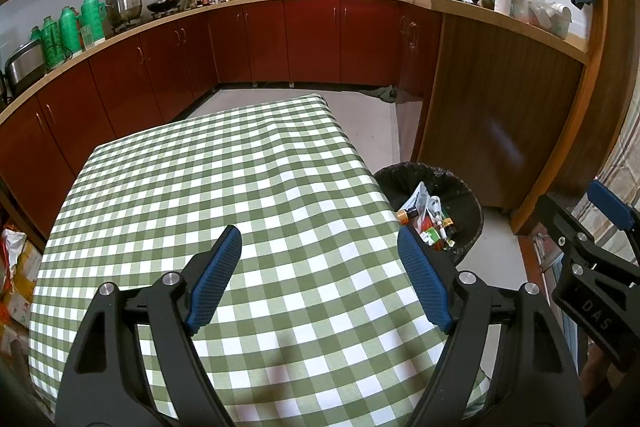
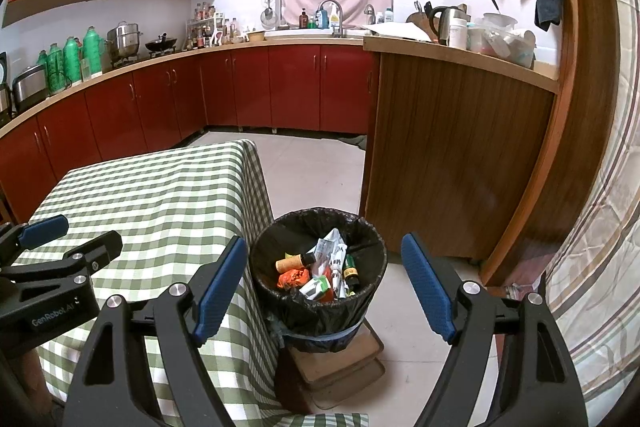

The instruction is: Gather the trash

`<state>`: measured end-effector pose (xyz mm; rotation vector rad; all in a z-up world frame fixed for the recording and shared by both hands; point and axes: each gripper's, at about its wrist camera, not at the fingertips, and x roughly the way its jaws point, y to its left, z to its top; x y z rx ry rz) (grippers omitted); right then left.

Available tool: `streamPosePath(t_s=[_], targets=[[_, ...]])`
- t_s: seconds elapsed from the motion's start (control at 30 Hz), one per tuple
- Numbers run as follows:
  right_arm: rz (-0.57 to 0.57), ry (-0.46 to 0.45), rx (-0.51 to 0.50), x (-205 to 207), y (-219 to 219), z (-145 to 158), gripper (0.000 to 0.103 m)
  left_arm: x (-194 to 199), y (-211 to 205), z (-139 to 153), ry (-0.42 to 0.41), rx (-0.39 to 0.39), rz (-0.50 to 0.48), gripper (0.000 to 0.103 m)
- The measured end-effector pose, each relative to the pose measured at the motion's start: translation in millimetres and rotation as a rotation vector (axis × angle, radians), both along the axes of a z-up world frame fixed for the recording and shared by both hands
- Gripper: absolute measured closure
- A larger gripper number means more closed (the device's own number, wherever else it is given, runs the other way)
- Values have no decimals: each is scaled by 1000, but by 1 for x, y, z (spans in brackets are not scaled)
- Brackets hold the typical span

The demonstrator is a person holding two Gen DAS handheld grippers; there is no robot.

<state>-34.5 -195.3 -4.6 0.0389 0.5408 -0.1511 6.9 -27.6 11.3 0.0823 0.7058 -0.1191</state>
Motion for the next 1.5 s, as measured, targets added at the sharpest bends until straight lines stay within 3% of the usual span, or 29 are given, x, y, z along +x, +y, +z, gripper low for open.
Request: streamPosePath(t_s=[1.5], targets=[[-2, 14, 2, 5, -1, -8, 26, 4, -3, -10, 17, 0, -2, 25]])
